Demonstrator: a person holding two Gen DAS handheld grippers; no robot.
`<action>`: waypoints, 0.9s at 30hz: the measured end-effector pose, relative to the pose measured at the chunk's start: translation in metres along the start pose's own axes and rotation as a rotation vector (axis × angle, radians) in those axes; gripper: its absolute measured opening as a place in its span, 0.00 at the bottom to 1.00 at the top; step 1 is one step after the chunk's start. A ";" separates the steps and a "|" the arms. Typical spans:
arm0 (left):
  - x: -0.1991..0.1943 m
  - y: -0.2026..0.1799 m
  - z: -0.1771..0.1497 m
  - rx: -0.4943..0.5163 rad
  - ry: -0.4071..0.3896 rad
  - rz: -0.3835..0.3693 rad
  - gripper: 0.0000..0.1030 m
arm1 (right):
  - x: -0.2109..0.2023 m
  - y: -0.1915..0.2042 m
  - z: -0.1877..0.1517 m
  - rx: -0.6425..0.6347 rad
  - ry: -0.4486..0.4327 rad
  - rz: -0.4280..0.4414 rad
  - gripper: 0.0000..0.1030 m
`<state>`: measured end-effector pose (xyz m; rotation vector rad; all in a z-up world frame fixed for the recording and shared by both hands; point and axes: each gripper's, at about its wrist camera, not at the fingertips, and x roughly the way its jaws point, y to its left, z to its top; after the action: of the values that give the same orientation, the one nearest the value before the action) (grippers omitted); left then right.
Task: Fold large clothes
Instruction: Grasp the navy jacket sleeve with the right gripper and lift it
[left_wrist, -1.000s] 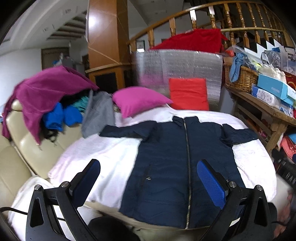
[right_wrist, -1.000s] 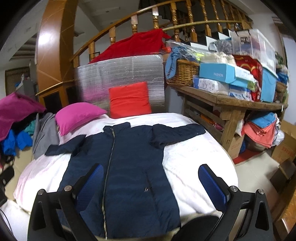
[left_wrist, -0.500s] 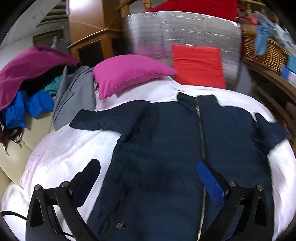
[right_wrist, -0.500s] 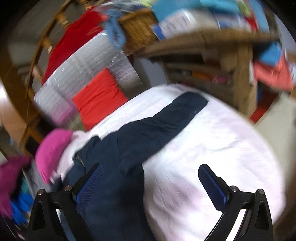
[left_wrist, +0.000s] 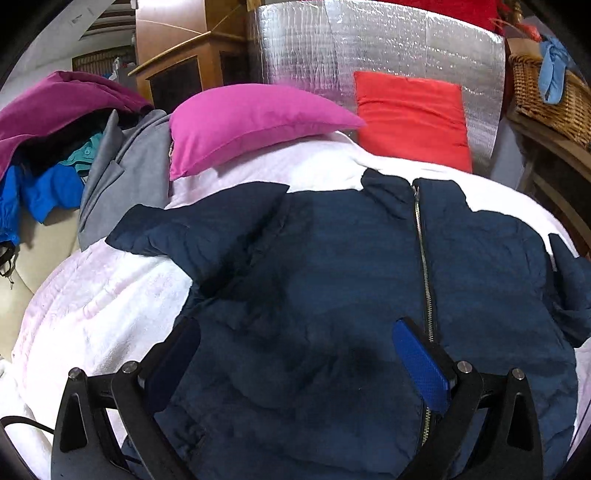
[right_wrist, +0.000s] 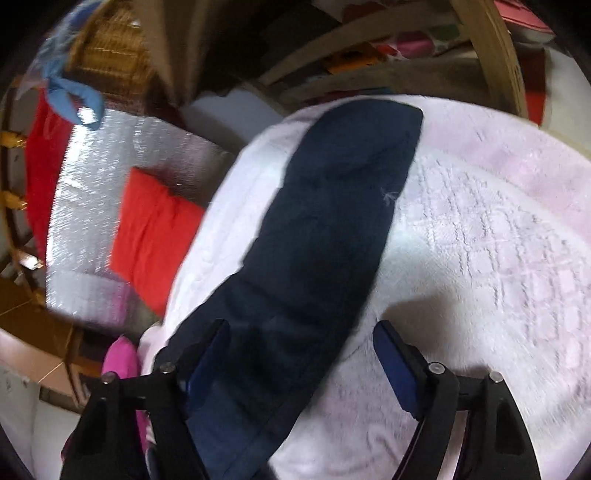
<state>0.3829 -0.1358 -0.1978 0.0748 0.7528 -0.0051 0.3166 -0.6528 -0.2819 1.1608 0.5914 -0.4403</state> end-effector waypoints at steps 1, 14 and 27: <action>0.001 -0.003 0.000 0.007 0.000 0.002 1.00 | 0.003 0.002 0.001 -0.012 -0.018 -0.005 0.76; -0.005 -0.002 0.008 -0.012 -0.046 0.033 1.00 | -0.040 0.065 -0.021 -0.147 -0.163 0.142 0.10; -0.014 0.044 0.007 -0.133 -0.043 0.081 1.00 | -0.025 0.180 -0.206 -0.426 0.189 0.366 0.13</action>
<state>0.3793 -0.0923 -0.1800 -0.0211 0.7052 0.1201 0.3649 -0.3970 -0.1938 0.8771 0.5851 0.1091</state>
